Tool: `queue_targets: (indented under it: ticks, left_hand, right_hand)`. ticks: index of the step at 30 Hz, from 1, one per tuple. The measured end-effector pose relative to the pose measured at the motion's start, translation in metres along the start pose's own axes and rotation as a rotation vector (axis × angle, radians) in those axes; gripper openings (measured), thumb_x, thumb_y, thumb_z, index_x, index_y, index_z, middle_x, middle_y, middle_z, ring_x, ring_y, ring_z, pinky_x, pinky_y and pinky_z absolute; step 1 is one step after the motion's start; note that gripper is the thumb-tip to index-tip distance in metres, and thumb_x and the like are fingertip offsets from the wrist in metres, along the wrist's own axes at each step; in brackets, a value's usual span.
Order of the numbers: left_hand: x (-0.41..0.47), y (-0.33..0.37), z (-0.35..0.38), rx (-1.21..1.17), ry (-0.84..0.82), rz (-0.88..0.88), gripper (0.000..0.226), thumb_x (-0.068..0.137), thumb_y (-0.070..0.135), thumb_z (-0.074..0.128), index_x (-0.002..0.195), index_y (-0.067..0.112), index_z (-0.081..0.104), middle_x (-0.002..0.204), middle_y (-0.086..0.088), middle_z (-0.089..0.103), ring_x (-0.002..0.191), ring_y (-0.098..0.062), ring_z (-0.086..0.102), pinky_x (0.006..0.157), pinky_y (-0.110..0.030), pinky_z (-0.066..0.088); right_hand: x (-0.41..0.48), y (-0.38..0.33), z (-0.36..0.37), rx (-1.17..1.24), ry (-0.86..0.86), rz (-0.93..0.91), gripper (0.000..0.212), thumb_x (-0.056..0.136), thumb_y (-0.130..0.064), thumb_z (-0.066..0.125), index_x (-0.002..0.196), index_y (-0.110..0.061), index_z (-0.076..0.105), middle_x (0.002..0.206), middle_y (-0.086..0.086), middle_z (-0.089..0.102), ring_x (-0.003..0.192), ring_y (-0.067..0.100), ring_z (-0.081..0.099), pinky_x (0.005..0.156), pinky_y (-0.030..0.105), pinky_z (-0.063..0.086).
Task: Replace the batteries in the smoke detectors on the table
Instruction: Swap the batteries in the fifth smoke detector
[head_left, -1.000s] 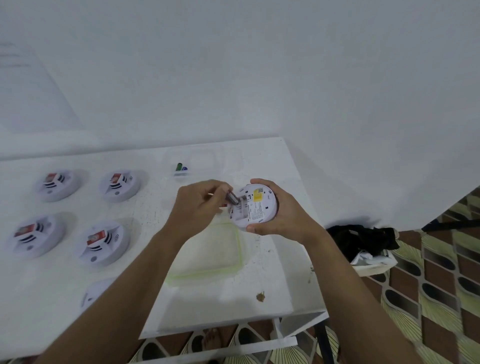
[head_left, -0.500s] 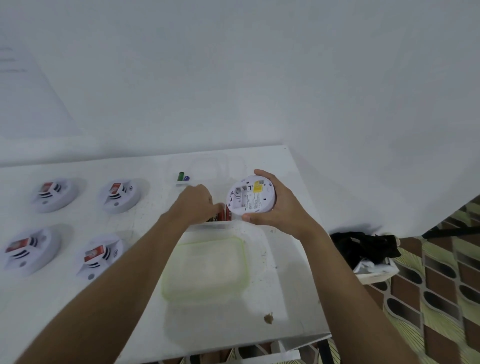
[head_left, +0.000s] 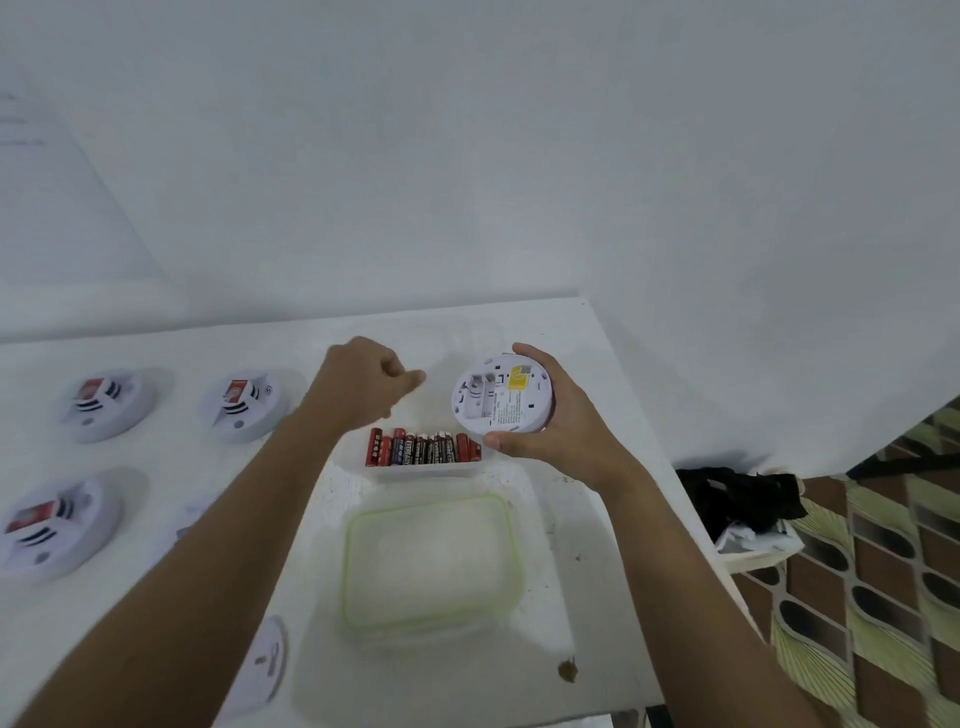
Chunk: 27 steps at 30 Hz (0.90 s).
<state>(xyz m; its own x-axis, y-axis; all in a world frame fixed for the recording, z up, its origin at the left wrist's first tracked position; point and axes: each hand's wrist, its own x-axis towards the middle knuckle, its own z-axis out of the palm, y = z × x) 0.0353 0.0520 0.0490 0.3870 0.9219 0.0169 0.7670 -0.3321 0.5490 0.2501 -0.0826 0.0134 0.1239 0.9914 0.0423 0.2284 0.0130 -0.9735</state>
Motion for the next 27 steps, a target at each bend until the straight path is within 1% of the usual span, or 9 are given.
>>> queue_targets:
  ticks: [4, 6, 9, 11, 14, 17, 20, 22, 27]
  left_hand:
    - [0.034, -0.008, -0.008, 0.021, 0.083, 0.030, 0.016, 0.088, 0.024, 0.068, 0.082, 0.010, 0.073, 0.071, -0.001, 0.071, 0.065, -0.011, 0.066, 0.061, -0.013, 0.044]
    - [0.055, -0.012, -0.004, 0.108, 0.035, 0.031, 0.012, 0.088, 0.018, 0.068, 0.084, 0.009, 0.075, 0.076, -0.003, 0.072, 0.063, -0.010, 0.062, 0.059, -0.010, 0.040]
    - [0.081, -0.014, 0.004, 0.273, -0.082, -0.019, 0.004, 0.084, 0.015, 0.073, 0.083, 0.012, 0.072, 0.083, -0.004, 0.069, 0.068, -0.014, 0.058, 0.062, -0.018, 0.042]
    - [0.092, -0.017, 0.009, 0.373, -0.139, -0.058, 0.013, 0.078, 0.016, 0.079, 0.082, 0.009, 0.070, 0.081, -0.004, 0.066, 0.068, -0.018, 0.057, 0.060, -0.025, 0.043]
    - [0.104, -0.027, 0.018, 0.551, -0.220, -0.064, 0.034, 0.074, 0.027, 0.081, 0.067, 0.009, 0.053, 0.073, -0.002, 0.055, 0.058, -0.016, 0.050, 0.060, -0.029, 0.044]
    - [0.111, -0.036, 0.025, 0.618, -0.266, -0.043, 0.033, 0.078, 0.015, 0.072, 0.061, 0.012, 0.044, 0.068, -0.001, 0.050, 0.052, -0.014, 0.045, 0.059, -0.028, 0.043]
    - [0.106, -0.031, 0.024, 0.533, -0.260, -0.029, 0.008, 0.077, 0.010, 0.070, 0.075, 0.010, 0.062, 0.084, -0.005, 0.065, 0.070, -0.021, 0.061, 0.061, -0.030, 0.049]
    - [0.102, -0.028, 0.022, 0.429, -0.224, -0.026, 0.012, 0.078, 0.016, 0.069, 0.087, 0.010, 0.064, 0.090, -0.006, 0.064, 0.083, -0.024, 0.064, 0.067, -0.032, 0.053]
    - [0.084, -0.026, 0.020, -0.022, -0.004, 0.148, 0.010, 0.085, 0.012, 0.062, 0.088, 0.021, 0.064, 0.087, 0.000, 0.069, 0.076, -0.017, 0.066, 0.064, -0.019, 0.046]
  right_hand:
    - [0.013, -0.004, 0.002, -0.020, 0.003, 0.000, 0.101, 0.067, -0.017, 0.092, 0.150, -0.027, 0.035, 0.138, -0.014, 0.057, 0.127, 0.002, 0.055, 0.103, 0.027, 0.050]
    - [0.019, -0.007, 0.002, -0.021, 0.010, -0.002, 0.102, 0.066, -0.017, 0.092, 0.150, -0.026, 0.035, 0.138, -0.014, 0.057, 0.127, 0.003, 0.056, 0.104, 0.029, 0.050]
    - [0.028, -0.009, 0.001, -0.015, 0.020, -0.005, 0.102, 0.067, -0.010, 0.092, 0.150, -0.025, 0.036, 0.134, -0.015, 0.058, 0.124, 0.002, 0.057, 0.103, 0.029, 0.051]
    - [0.033, -0.008, 0.002, -0.029, 0.020, -0.005, 0.101, 0.068, -0.011, 0.093, 0.150, -0.025, 0.036, 0.133, -0.017, 0.058, 0.124, 0.001, 0.057, 0.102, 0.028, 0.052]
    - [0.037, -0.006, 0.003, -0.053, 0.026, 0.000, 0.102, 0.066, -0.015, 0.094, 0.149, -0.028, 0.037, 0.132, -0.020, 0.058, 0.124, 0.000, 0.056, 0.105, 0.030, 0.051]
    - [0.041, -0.003, 0.003, -0.064, 0.038, 0.004, 0.101, 0.065, -0.018, 0.094, 0.149, -0.030, 0.037, 0.133, -0.020, 0.057, 0.124, 0.000, 0.055, 0.106, 0.032, 0.050]
    - [0.044, -0.002, 0.003, -0.072, 0.043, 0.003, 0.102, 0.065, -0.019, 0.094, 0.149, -0.030, 0.038, 0.134, -0.019, 0.057, 0.125, 0.001, 0.054, 0.106, 0.032, 0.050]
    - [0.045, -0.001, 0.003, -0.071, 0.047, 0.003, 0.101, 0.066, -0.016, 0.094, 0.149, -0.030, 0.038, 0.135, -0.017, 0.057, 0.126, 0.002, 0.054, 0.106, 0.031, 0.050]
    - [0.046, 0.002, 0.001, -0.060, 0.061, 0.002, 0.098, 0.067, -0.013, 0.094, 0.147, -0.029, 0.040, 0.134, -0.016, 0.058, 0.125, 0.003, 0.056, 0.101, 0.027, 0.052]
